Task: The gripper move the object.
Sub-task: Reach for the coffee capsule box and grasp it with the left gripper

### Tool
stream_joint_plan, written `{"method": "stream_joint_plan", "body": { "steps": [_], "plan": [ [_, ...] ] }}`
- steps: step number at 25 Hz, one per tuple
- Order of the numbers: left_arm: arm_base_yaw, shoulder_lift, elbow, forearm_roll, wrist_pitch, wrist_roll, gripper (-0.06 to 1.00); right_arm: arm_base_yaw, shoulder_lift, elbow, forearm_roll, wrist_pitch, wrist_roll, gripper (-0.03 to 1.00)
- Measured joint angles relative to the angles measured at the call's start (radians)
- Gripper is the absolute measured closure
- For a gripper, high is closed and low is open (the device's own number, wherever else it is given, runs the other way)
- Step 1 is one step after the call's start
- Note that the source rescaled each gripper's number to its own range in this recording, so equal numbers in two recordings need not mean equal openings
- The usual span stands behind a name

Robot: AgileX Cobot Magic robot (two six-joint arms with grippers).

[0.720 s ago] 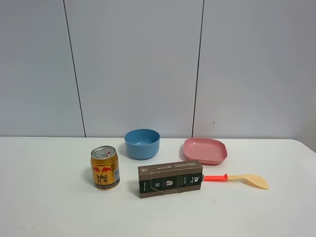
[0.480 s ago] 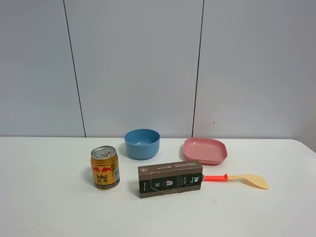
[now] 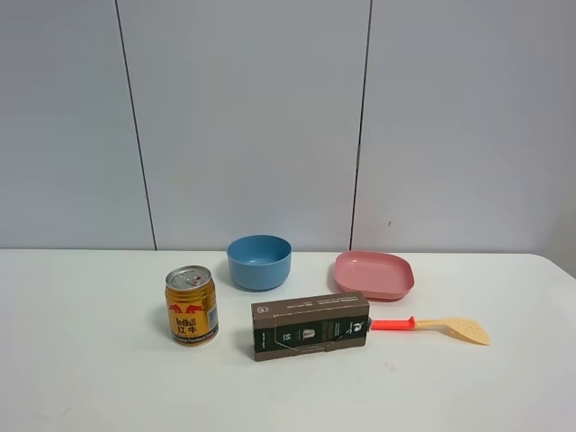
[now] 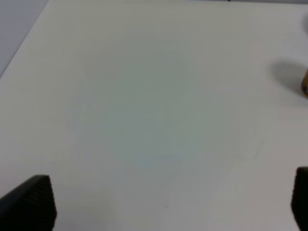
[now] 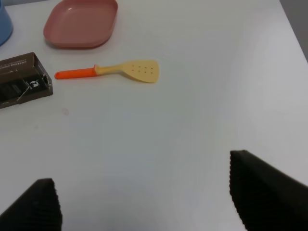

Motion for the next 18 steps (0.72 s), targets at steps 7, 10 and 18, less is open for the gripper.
{"method": "stream_joint_plan", "body": {
  "steps": [7,10,18],
  "plan": [
    [0.0,0.0,0.0,0.0,0.0,0.0,-0.06,0.0,0.0,0.0,0.0,0.0,0.0,-0.03],
    [0.0,0.0,0.0,0.0,0.0,0.0,-0.06,0.0,0.0,0.0,0.0,0.0,0.0,-0.03],
    [0.0,0.0,0.0,0.0,0.0,0.0,-0.06,0.0,0.0,0.0,0.0,0.0,0.0,-0.03]
  ]
}}
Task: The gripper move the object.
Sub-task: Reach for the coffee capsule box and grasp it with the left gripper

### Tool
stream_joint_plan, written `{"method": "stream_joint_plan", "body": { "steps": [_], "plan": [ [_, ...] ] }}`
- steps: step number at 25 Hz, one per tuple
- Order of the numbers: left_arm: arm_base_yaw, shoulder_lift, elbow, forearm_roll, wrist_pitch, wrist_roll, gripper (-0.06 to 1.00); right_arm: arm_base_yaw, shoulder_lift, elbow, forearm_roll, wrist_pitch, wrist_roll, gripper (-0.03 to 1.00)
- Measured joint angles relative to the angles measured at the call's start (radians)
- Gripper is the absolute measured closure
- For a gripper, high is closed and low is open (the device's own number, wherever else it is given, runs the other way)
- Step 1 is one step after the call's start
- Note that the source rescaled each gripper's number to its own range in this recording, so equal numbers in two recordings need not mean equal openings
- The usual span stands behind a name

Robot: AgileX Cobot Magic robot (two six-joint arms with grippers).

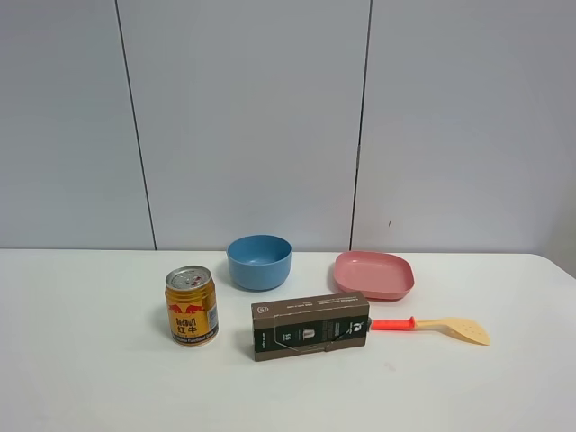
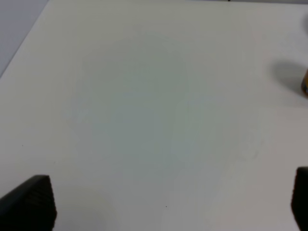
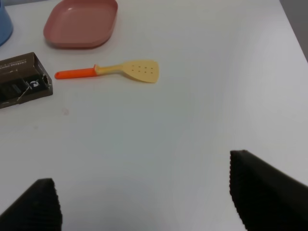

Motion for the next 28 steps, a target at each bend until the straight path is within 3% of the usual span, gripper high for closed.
{"method": "stream_joint_plan", "body": {
  "steps": [10,17,21,28],
  "plan": [
    [0.0,0.0,0.0,-0.005,0.0,0.0,-0.06,0.0,0.0,0.0,0.0,0.0,0.0,-0.03],
    [0.0,0.07,0.0,-0.125,-0.002,-0.03,-0.06,0.0,0.0,0.0,0.0,0.0,0.0,-0.03],
    [0.0,0.208,-0.041,-0.196,-0.009,0.035,-0.06,0.0,0.0,0.0,0.0,0.0,0.0,-0.03],
    [0.0,0.502,-0.266,-0.241,-0.027,0.253,-0.06,0.0,0.0,0.0,0.0,0.0,0.0,-0.03]
  ]
}}
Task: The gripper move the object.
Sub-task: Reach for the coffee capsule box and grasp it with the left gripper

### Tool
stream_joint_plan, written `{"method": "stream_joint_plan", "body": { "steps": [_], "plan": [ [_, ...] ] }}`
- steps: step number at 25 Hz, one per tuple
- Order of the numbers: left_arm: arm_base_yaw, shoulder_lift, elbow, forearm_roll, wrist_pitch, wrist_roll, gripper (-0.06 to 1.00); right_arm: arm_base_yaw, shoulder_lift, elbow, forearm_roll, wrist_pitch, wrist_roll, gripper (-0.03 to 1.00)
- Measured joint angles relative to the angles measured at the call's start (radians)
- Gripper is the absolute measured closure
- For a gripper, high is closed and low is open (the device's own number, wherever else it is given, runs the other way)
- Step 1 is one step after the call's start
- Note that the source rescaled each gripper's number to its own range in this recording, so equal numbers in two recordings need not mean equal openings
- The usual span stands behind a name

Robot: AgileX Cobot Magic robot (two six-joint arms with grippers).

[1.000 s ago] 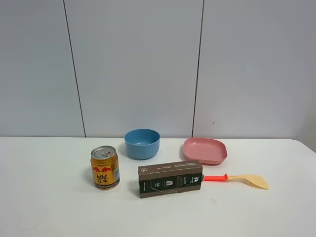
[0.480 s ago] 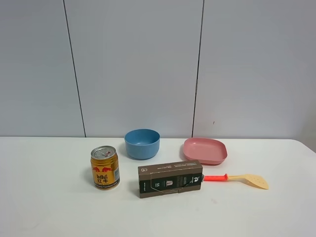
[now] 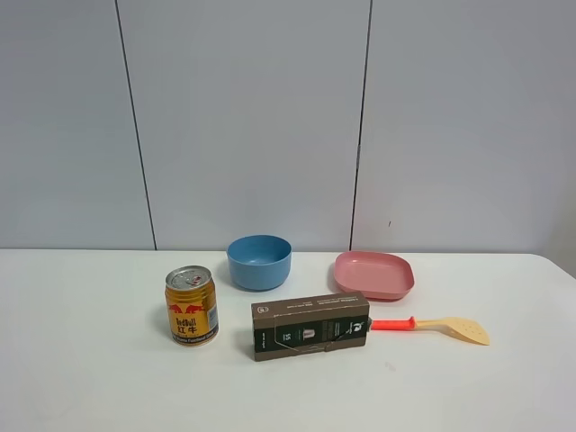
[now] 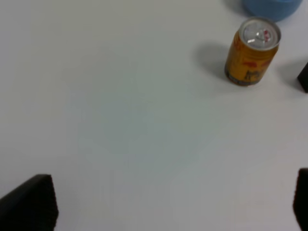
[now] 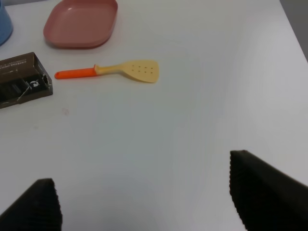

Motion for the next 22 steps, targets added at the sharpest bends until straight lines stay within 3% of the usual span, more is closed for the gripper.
{"method": "stream_joint_plan", "body": {
  "steps": [7,13,17,22],
  "plan": [
    [0.0,0.299,-0.222,-0.061,0.0,0.171,-0.06,0.0,0.0,0.0,0.0,0.0,0.0,-0.03],
    [0.0,0.52,-0.328,-0.138,-0.005,0.296,-0.06,0.0,0.0,0.0,0.0,0.0,0.0,-0.03],
    [-0.003,0.639,-0.365,-0.167,-0.009,0.345,-0.06,0.0,0.0,0.0,0.0,0.0,0.0,-0.03],
    [-0.073,0.751,-0.408,-0.167,-0.055,0.374,-0.06,0.0,0.0,0.0,0.0,0.0,0.0,-0.03]
  ]
}}
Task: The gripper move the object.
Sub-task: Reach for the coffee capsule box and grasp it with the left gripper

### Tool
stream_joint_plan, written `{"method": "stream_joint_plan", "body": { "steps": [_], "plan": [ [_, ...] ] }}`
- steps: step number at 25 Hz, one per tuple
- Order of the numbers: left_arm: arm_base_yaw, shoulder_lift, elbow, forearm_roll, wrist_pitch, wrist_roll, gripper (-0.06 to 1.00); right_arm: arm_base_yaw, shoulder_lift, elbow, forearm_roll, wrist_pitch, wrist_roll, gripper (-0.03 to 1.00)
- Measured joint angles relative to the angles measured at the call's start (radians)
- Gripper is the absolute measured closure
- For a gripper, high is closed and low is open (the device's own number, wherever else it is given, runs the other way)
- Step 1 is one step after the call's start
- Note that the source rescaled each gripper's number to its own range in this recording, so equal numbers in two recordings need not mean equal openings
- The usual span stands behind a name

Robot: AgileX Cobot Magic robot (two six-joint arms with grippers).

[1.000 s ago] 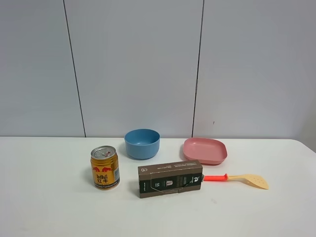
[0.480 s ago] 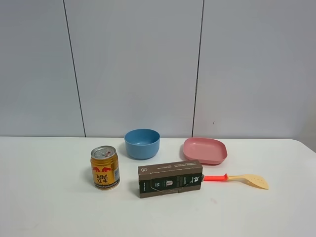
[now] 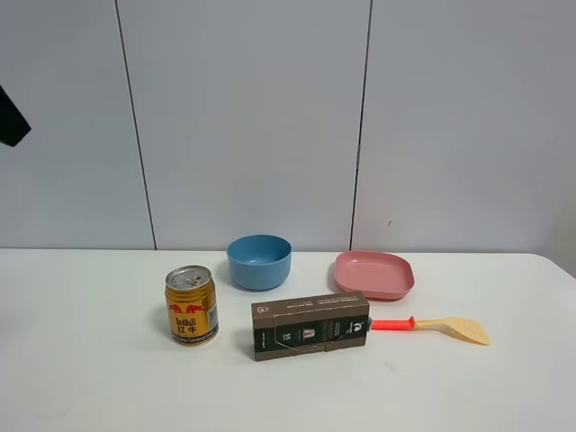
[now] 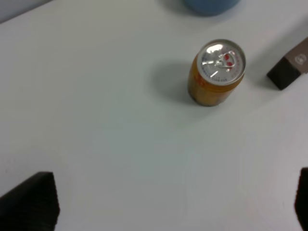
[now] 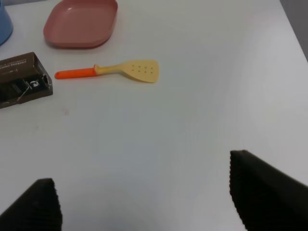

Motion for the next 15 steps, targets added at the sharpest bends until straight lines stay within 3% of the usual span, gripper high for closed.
{"method": "stream_joint_plan", "body": {
  "steps": [15],
  "plan": [
    [-0.384,0.305,-0.159,0.036,-0.171,0.037,-0.06,0.0,0.0,0.0,0.0,0.0,0.0,-0.03]
  ]
}}
